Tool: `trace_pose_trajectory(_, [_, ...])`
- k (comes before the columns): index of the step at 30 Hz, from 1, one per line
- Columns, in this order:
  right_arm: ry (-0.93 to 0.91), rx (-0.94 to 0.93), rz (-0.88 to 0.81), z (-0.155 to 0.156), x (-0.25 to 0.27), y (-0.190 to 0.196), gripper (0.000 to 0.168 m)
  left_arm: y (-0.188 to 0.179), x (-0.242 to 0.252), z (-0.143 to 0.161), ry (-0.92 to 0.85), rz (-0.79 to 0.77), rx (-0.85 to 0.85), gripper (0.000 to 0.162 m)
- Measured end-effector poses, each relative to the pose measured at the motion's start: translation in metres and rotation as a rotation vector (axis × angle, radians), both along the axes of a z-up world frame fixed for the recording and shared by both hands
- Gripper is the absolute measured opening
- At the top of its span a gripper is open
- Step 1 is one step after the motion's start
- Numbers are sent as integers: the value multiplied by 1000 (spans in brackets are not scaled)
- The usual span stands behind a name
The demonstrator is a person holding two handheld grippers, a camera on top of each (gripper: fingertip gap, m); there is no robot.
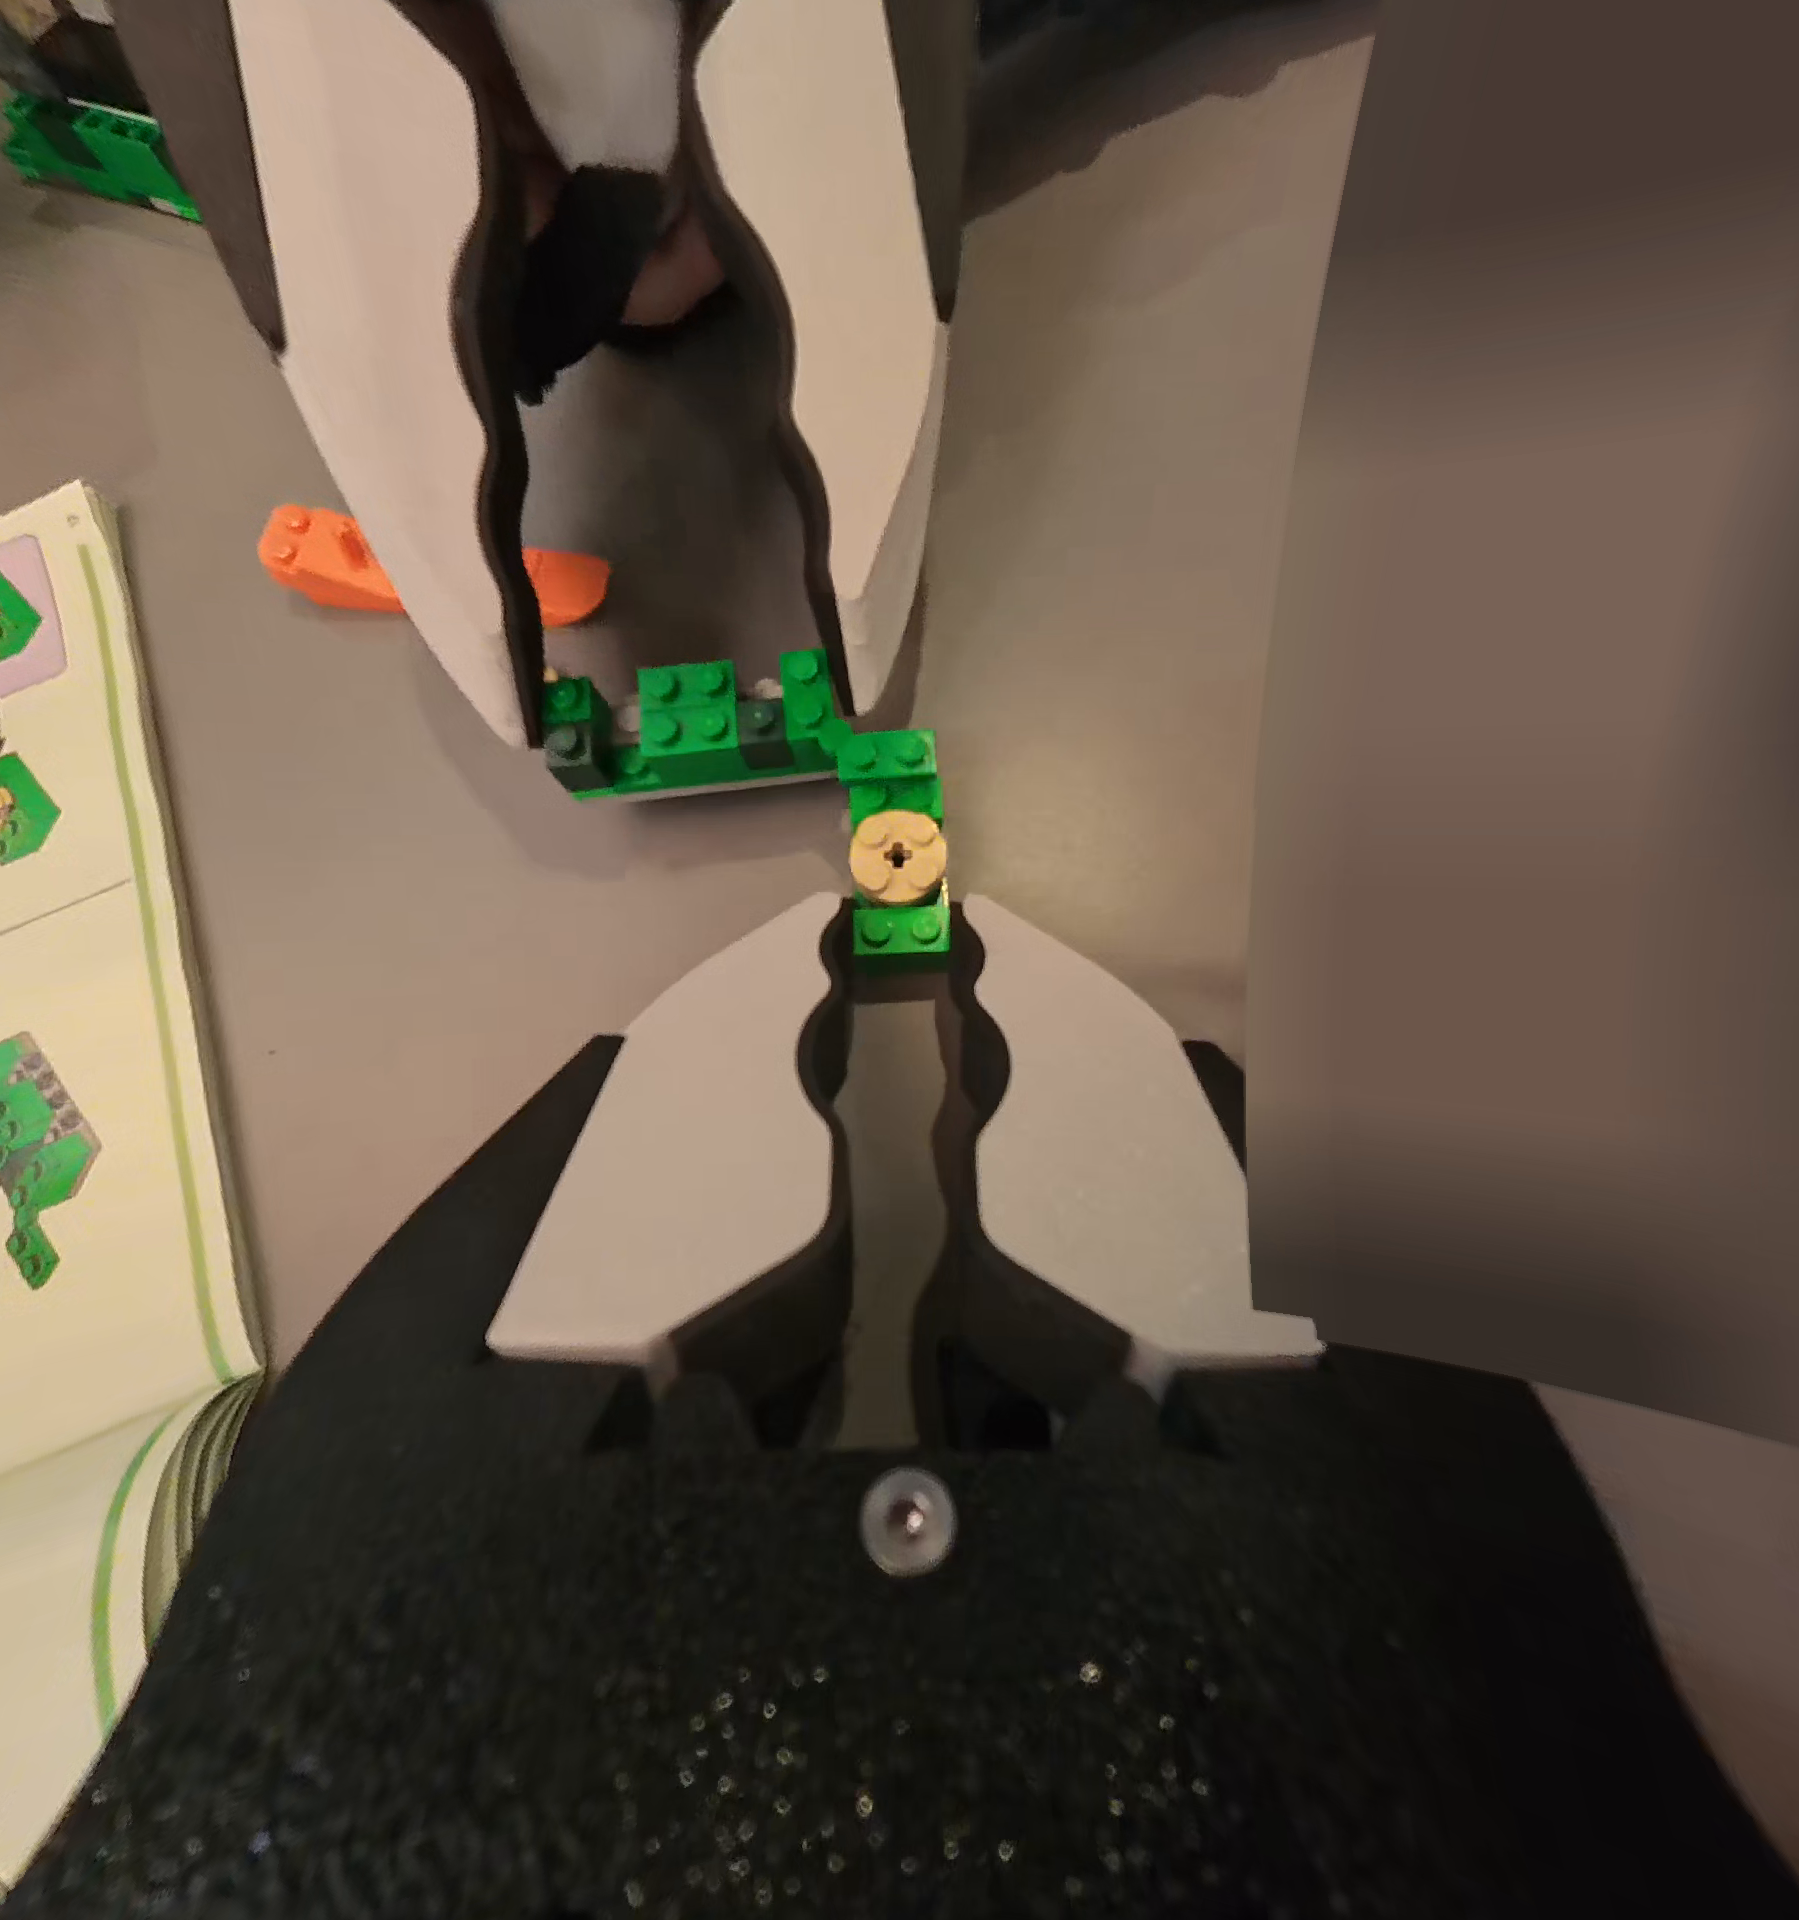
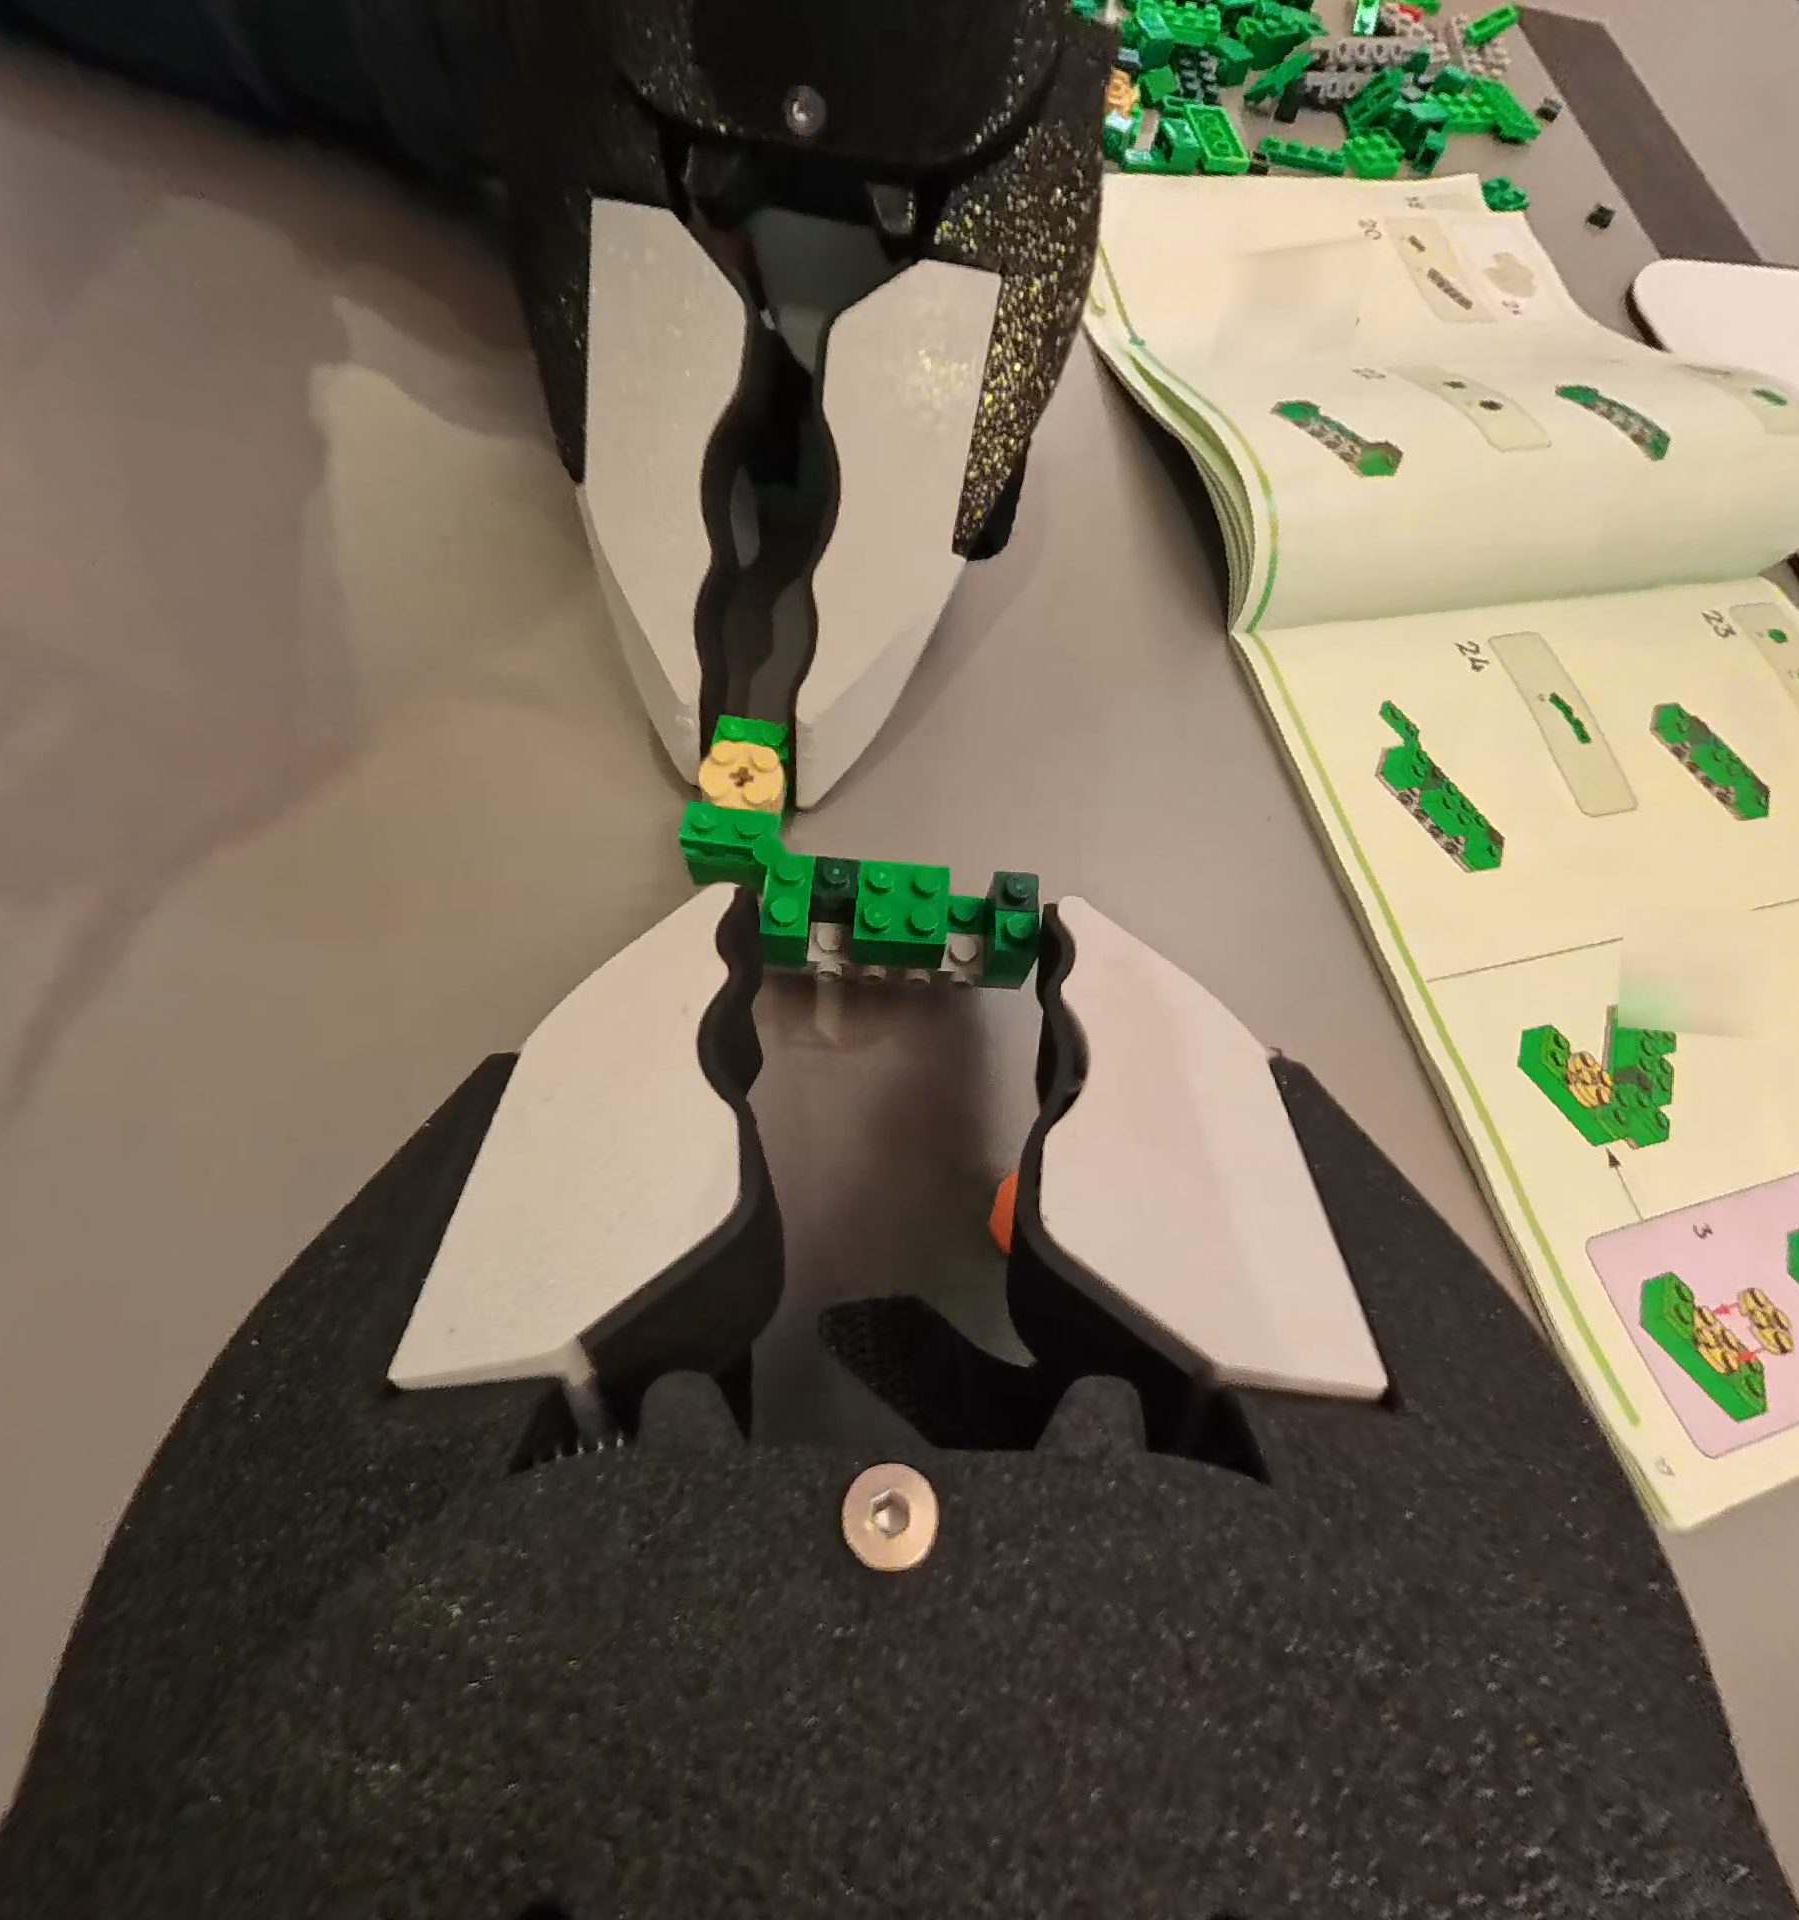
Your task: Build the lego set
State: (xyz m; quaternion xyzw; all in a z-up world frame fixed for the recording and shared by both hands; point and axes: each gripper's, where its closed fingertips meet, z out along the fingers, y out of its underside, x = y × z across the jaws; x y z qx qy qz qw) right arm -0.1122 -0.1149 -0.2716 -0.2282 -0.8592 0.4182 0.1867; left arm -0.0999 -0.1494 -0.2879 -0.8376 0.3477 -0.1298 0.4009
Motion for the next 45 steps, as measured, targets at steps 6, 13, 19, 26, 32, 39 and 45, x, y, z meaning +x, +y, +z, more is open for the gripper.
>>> trace_pose_trajectory(6, [8, 27, 16, -3, 1, -4, 50, 0, 0, 3, -18, -3, 17, 16])
trace_pose_trajectory(13, [12, 56, 4, -4, 0, -1, 51, 1, 0, 2, -12, 2, 13, 16])
trace_pose_trajectory(19, [0, 82, -3, -8, 0, 0, 51, 1, 0, 0, 1, 4, 5, 16])
trace_pose_trajectory(26, [-41, 92, -25, -9, 1, 0, 51, 1, 1, 1, -5, -3, 9, 15])
trace_pose_trajectory(32, [-36, 98, -30, -9, 0, 0, 51, 1, 1, 2, -8, -1, 8, 15])
trace_pose_trajectory(39, [-19, 108, -57, -4, 1, 6, 55, 2, 0, 0, -2, 12, -2, 16])
trace_pose_trajectory(45, [149, 167, -97, 9, 12, 2, 55, 4, -2, 0, -8, 35, -9, 16])
